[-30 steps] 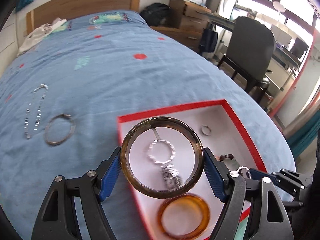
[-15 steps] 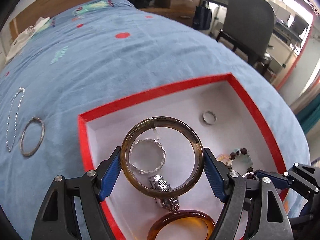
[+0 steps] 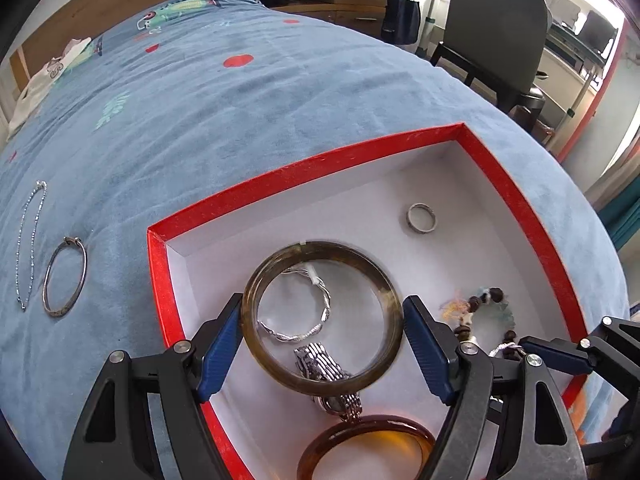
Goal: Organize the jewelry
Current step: 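Open the left gripper dropping the dark bangle while the right gripper releases the hoop, then move both tools back over the silver chain necklace and silver bangle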
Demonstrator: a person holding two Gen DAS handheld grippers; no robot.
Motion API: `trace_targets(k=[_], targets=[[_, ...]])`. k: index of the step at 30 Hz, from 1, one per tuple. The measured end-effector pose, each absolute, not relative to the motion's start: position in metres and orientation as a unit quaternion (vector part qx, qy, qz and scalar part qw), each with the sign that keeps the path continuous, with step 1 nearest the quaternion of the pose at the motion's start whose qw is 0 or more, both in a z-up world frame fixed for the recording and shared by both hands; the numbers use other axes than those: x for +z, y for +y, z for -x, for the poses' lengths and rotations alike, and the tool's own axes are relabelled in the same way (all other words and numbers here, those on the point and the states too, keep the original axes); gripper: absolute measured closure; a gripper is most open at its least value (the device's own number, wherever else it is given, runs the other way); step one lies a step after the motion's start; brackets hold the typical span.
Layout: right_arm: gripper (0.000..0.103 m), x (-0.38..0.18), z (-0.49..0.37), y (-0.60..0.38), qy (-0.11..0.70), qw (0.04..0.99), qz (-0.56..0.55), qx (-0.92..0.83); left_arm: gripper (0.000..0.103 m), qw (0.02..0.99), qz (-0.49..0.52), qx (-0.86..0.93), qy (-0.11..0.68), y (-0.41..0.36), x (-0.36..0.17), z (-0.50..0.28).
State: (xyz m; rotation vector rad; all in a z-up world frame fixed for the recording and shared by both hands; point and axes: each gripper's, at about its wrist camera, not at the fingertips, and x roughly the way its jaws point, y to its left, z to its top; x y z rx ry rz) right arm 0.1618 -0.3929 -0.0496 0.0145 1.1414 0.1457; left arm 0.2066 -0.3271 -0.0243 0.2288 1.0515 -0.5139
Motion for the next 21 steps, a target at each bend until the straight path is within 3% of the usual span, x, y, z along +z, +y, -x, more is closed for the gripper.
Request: trace_targets(k=[12,21], targets=[[0.06,-0.038,-0.148,-0.402,0.55,0.834,-0.032,0.037,0.024,0.842,-0.09,-0.25,0.469,-0.303,0.014,-0.188],[0.06,0.031,-0.144,-0.375,0.497,0.866,-0.031,0.041,0.016,0.875,-0.053,-0.21,0.433,-0.224,0.056,-0.185]])
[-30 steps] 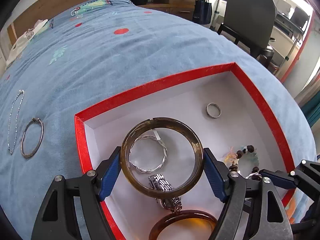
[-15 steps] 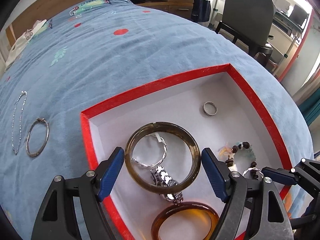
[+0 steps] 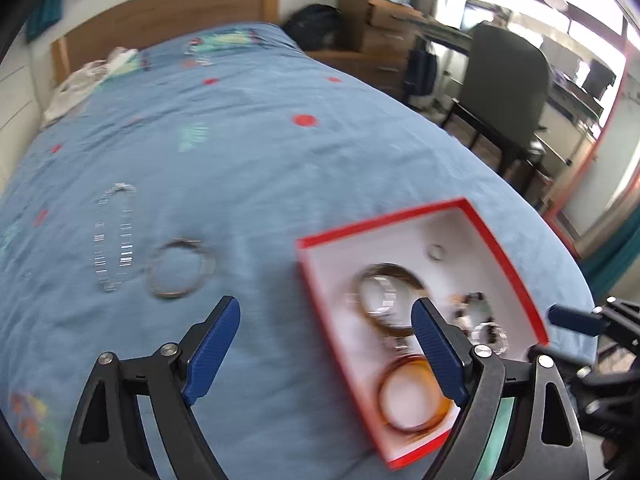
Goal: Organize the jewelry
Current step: 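Move both tools back over the silver chain necklace and silver bangle, then grasp the silver chain necklace with the left gripper while the right gripper grasps the silver bangle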
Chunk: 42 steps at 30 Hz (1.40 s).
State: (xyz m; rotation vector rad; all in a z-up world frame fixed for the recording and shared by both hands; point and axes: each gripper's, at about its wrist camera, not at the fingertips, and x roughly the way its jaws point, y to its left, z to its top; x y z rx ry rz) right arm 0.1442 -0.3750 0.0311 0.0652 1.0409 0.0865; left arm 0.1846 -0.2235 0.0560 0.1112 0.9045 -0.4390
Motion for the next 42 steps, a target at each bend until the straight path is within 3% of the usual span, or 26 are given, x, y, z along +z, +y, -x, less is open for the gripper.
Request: trace_targets(k=[7,17,23,42], targets=[[0.06,0.053,-0.177,-0.32,0.47,0.878,-0.04,0.077,0.013,0.892,-0.034,-0.141,0.428,-0.138,0.058,-0.215],[0.045,0.023,-0.251,-0.233,0.48,0.866,-0.056,0.129,0.004,0.892,-0.007,-0.07,0.446,-0.056,0.027,-0.279],[0.038,-0.011,-0.296,-0.207,0.497,0.855,-0.071,0.128,0.004,0.883,0.001,-0.06,0.466,-0.043,-0.002,-0.319],[0.032,-0.07,-0.369,-0.167,0.528,0.833,-0.091,0.139,0.003,0.872,0.02,-0.058,0.485,-0.052,-0.042,-0.379]])
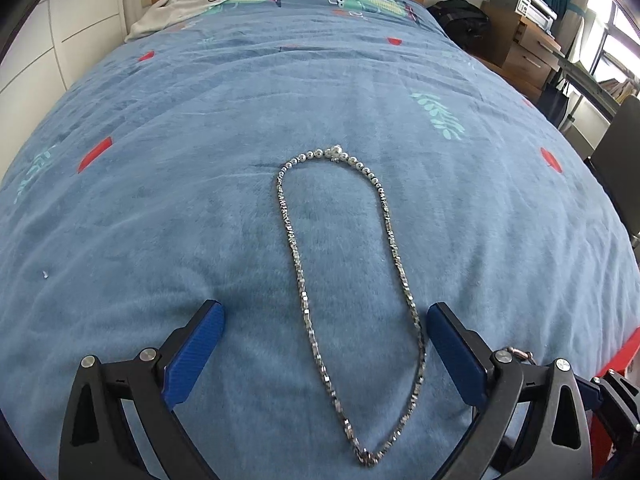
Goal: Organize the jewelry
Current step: 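Grasp the silver chain necklace with the left gripper while the right gripper grasps the silver bangle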
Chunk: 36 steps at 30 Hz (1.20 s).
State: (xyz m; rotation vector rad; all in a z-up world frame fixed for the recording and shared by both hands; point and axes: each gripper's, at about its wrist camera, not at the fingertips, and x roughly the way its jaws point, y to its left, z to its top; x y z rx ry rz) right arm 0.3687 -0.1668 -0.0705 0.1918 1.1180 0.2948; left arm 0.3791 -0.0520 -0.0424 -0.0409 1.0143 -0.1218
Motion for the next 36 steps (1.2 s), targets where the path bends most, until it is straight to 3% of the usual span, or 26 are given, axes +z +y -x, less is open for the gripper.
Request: trace_targets(k=[14,16,19,22,24,26,36], targets=[[0.027,-0.081,-0.371,-0.148,0.534,0.832,-0.045,0.143,0.003,0.879,0.003,-0.053,0.473,-0.055,-0.049,-0.38],[0.027,-0.081,-0.37,-0.149,0.534,0.833,-0.05,0.137,0.009,0.883,-0.002,-0.049,0.466,-0.057,-0.048,-0.379],[0.033,-0.078,-0.366,-0.148,0.534,0.834,-0.037,0.131,0.026,0.888,-0.004,-0.048,0.458,-0.056,-0.045,-0.376],[0.033,-0.075,-0.356,-0.149,0.532,0.836,-0.035,0.132,0.052,0.891,-0.005,-0.05,0.452,-0.055,-0.041,-0.373],[0.033,-0.071,-0.349,-0.149,0.529,0.838,-0.033,0.134,0.081,0.891,0.003,-0.056,0.451,-0.051,-0.037,-0.37],[0.033,-0.067,-0.338,-0.15,0.524,0.84,-0.032,0.136,0.097,0.891,0.013,-0.065,0.449,-0.048,-0.031,-0.365],[0.033,-0.032,-0.296,-0.158,0.491,0.855,-0.055,0.16,0.1,0.902,0.008,-0.102,0.42,-0.047,0.008,-0.319]])
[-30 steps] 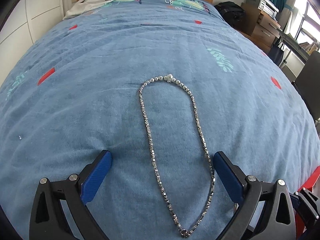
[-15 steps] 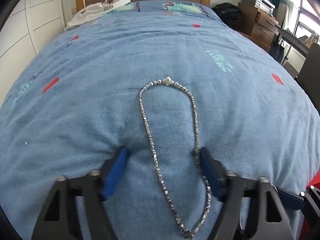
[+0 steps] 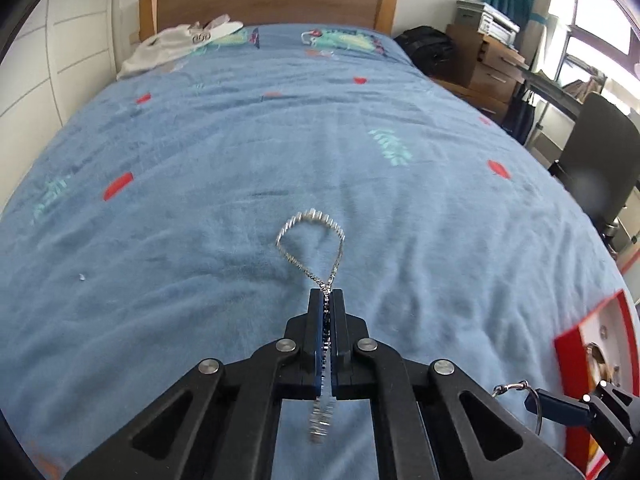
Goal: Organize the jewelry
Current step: 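Grasp the silver chain necklace with the left gripper while the right gripper grasps the silver bangle, then carry the necklace in the left gripper and the silver bangle in the right gripper over the box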
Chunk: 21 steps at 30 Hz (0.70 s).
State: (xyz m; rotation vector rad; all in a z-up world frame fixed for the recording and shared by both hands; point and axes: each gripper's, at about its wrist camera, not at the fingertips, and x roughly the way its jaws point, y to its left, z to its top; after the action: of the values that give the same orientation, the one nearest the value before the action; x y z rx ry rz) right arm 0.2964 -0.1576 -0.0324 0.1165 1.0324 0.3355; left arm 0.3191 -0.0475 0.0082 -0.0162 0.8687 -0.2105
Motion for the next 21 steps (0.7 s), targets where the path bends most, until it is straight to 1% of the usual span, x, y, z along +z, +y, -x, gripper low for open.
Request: trace_targets(k=[7,14,21], targets=[[0.033,0.015,-0.264,-0.177,0.452,0.876,-0.069,0.152,0.1,0.912,-0.001,-0.125,0.391,-0.063,0.059,-0.284],[0.033,0.042,-0.223,-0.235,0.435,0.891,-0.075,0.106,0.1,0.915,-0.029,-0.202,0.349,-0.13,0.105,-0.239],[0.033,0.046,-0.184,-0.315,0.437,0.895,-0.077,0.04,0.1,0.902,-0.029,-0.259,0.346,-0.197,0.111,-0.214]])
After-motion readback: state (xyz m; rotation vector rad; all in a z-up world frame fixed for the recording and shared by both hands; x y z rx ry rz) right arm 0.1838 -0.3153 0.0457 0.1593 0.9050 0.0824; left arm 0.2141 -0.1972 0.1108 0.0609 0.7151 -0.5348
